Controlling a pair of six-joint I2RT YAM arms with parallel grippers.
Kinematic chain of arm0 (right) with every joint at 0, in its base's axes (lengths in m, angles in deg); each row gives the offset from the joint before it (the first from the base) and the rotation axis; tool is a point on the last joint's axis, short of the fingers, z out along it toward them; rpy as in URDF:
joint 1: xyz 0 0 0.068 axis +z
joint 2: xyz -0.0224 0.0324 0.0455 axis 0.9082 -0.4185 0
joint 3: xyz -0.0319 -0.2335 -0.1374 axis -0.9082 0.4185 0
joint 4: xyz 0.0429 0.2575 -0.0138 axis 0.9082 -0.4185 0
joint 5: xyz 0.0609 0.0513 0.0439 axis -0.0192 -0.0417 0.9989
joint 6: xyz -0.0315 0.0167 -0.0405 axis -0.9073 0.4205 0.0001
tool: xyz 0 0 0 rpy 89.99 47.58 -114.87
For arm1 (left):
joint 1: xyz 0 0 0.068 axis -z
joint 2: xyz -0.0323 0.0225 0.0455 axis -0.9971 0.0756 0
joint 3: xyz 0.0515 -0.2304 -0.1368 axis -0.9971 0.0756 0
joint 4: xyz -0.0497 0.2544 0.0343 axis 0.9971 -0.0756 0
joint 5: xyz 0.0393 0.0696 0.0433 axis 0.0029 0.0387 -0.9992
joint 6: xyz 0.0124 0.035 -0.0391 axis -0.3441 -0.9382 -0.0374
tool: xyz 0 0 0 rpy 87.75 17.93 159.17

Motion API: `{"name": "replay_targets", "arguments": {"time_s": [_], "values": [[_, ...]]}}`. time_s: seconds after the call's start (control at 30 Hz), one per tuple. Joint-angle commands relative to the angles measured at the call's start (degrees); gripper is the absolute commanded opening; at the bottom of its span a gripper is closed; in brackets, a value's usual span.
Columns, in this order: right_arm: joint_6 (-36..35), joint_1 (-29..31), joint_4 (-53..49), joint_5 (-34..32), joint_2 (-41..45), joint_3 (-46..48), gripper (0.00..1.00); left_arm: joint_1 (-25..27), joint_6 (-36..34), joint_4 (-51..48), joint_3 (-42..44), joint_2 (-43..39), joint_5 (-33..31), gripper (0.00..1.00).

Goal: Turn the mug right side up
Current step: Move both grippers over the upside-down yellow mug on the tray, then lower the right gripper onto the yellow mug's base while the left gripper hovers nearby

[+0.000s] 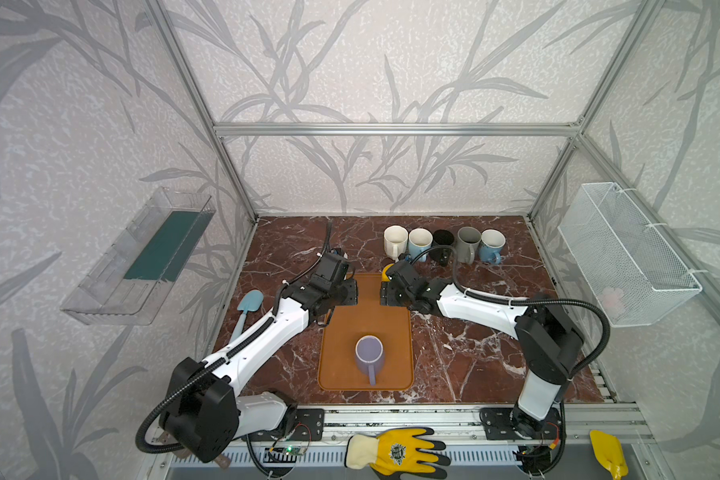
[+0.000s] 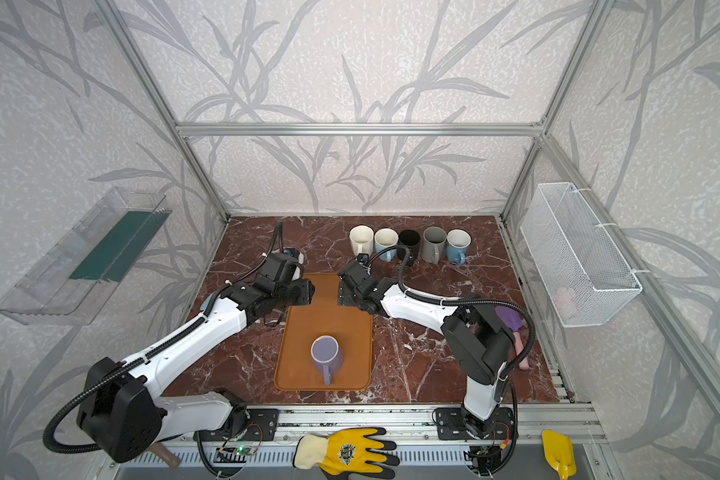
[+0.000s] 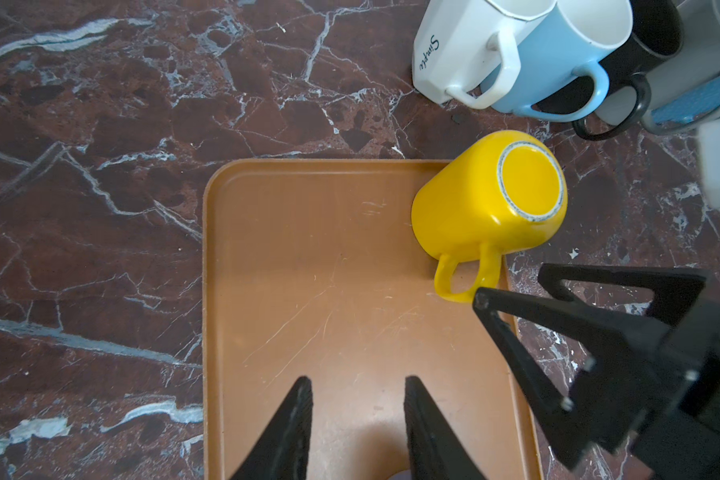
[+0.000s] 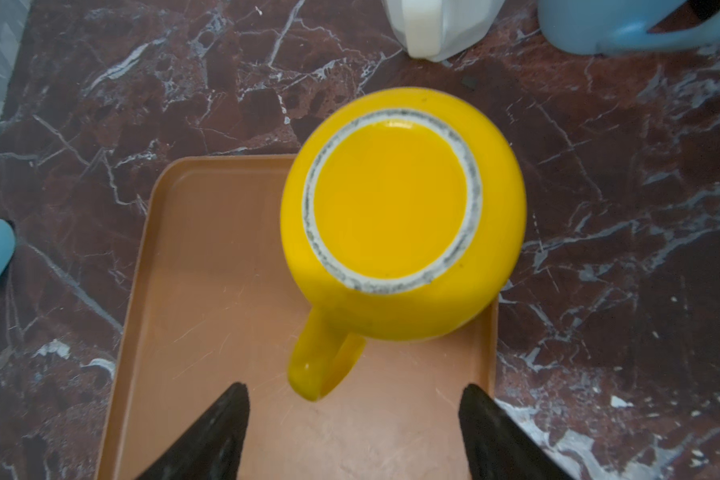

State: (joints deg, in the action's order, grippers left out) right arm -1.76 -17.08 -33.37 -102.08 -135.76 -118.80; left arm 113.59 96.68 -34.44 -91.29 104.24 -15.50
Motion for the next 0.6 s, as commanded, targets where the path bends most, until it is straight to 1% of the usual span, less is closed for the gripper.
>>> {"name": "replay_targets", "arguments": {"time_s": [0.0,0.2,0.57], "values": [[-0.1,0.4,-3.8,-3.9,-1.5,-2.1,0.8,-0.4,-0.8,0.7,1.0,-1.0,0.3,0.39],[-1.8,0.4,-6.0,-6.5,-3.2,-4.0,0.8,-0.4,-1.1,0.8,1.2,-0.9,0.7,0.39],[-3.1,0.3,-9.2,-8.8,-2.9,-4.2,0.76,-0.3,-1.1,0.3,1.7,-1.4,0.7,0.38]]}}
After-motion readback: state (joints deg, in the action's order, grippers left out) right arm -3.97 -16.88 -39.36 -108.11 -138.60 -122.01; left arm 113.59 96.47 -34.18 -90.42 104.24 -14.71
